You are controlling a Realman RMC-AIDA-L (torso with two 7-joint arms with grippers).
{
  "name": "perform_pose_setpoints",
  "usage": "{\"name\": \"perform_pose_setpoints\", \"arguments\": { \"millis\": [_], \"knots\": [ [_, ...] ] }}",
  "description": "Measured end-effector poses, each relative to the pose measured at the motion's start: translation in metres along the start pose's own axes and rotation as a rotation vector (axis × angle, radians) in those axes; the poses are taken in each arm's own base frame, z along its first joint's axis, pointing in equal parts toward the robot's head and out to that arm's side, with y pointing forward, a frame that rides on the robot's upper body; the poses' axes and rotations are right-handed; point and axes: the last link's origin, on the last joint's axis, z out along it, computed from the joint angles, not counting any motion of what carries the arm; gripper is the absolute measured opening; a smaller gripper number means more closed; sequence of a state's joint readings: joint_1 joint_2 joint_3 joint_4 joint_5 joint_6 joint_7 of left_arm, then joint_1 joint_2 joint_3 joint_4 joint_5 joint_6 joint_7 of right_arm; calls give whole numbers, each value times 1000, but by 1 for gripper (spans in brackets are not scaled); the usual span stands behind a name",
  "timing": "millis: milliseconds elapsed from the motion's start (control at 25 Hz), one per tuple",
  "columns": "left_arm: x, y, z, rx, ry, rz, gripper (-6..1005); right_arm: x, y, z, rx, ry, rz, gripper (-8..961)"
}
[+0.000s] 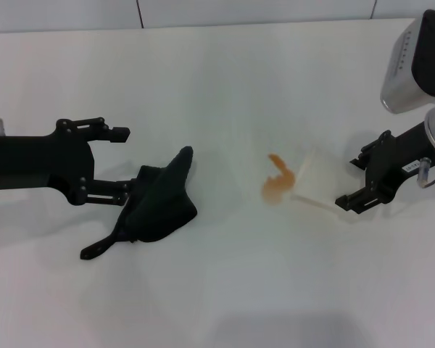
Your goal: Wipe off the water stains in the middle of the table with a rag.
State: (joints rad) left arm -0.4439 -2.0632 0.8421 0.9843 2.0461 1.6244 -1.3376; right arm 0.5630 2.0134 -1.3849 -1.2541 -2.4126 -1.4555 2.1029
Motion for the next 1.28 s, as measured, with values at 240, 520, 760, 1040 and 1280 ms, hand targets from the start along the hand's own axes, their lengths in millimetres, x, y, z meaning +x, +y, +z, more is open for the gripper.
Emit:
{"name": "perform_pose_setpoints", "arguments": {
  "millis": [240,520,760,1040,1280],
  "knots": [
    [-1,0,-1,1,-1,-1,863,2,0,-5,5,-50,30,673],
    [1,-2,-2,12,10,5,863,13,-3,-11,25,-155,88,674],
    [3,-2,-2,16,24,7,863,36,-2,-9,33,-326,143,673],
    [4,-2,-2,12,28,8,863,60,0,10,45,-418,198,674],
    [4,-1,-2,8,28,3,863,71,-1,18,84,-511,204,674]
  ]
}}
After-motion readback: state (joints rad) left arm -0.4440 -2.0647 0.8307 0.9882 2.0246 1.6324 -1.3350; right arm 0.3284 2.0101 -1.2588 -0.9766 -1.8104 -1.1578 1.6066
